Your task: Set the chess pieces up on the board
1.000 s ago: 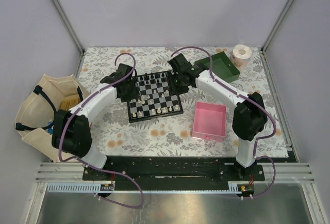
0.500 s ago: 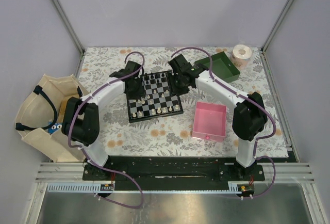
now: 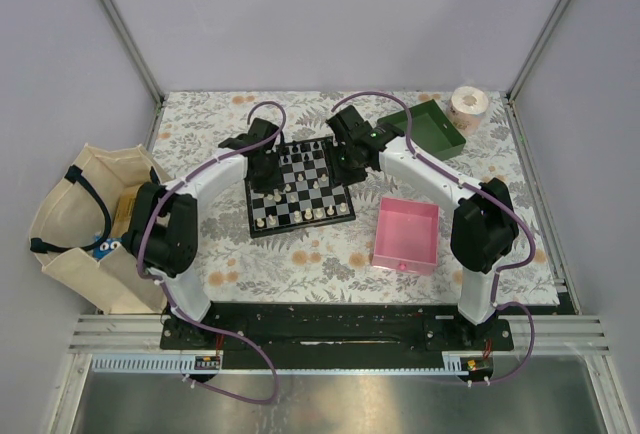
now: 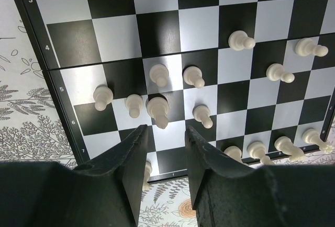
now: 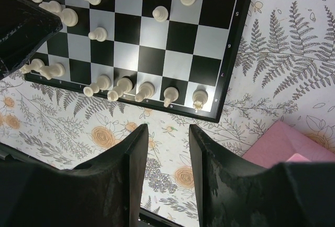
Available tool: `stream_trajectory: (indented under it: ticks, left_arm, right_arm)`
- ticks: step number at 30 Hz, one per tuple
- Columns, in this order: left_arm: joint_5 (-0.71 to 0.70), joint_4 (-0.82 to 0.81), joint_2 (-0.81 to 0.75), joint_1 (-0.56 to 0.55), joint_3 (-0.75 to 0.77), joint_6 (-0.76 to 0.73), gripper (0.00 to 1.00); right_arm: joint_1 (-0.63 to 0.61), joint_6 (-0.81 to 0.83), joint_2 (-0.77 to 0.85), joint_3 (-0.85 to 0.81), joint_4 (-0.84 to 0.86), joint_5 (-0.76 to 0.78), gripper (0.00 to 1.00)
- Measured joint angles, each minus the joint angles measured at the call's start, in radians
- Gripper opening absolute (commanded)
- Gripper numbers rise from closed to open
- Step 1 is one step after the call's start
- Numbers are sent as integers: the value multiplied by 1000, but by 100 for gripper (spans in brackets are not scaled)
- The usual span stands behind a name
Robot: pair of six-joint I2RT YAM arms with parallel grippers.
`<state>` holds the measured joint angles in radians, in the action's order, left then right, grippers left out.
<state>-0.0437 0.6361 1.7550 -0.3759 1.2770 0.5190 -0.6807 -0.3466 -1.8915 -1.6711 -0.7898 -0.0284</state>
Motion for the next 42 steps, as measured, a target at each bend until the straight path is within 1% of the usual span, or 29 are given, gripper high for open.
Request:
stream_trajectory:
  ticks: [11,29,35,39,40,42]
  left_arm:
    - [0,-2,43,0,8,0,37]
    - [0,-4,61,0,13,-1,29]
    - [0,-3,62,0,13,-2,21]
    - [0,-4,62,0,13,-3,19]
    - [0,-4,62,0,13,-3,16]
    - [0,-4,62,0,13,-3,14]
  right_arm:
    - [0,0,0,6,0,0,45]
    - [0,1,0,10,0,0,45]
    - [0,1,0,11,0,0,45]
    - [0,1,0,11,0,0,45]
    - [0,2,0,11,0,0,45]
    - [0,1,0,11,0,0,45]
